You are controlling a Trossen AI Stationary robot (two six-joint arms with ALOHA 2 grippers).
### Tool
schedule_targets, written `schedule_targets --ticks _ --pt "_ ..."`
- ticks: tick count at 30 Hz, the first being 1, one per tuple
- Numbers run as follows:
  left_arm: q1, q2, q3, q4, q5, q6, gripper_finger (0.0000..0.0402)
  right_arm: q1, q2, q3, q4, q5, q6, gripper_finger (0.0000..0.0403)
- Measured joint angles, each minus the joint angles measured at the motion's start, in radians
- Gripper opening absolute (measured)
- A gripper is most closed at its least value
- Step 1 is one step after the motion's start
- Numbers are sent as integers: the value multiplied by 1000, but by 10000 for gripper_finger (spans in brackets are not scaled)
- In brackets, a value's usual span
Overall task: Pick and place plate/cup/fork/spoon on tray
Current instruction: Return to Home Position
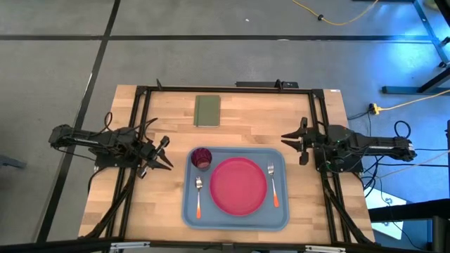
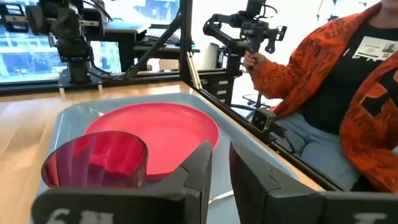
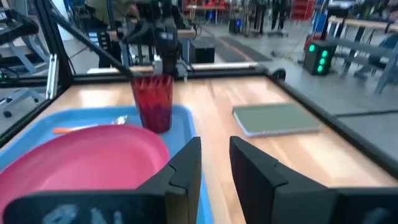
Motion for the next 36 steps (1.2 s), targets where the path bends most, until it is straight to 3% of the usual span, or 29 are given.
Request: schedule_targets --ticks 13,24,28,36 --pt "-1 0 -46 64 -15 -4 50 0 0 -106 26 -7 14 90" --pt "-2 -1 -46 -18 -55 -10 50 0 0 -107 -38 -5 -26 90" --pt "-2 -1 -46 -19 -58 -11 50 0 1 -108 -54 57 43 90" --pt "-2 -1 -46 -20 -58 -12 50 0 -4 -173 158 30 -72 90"
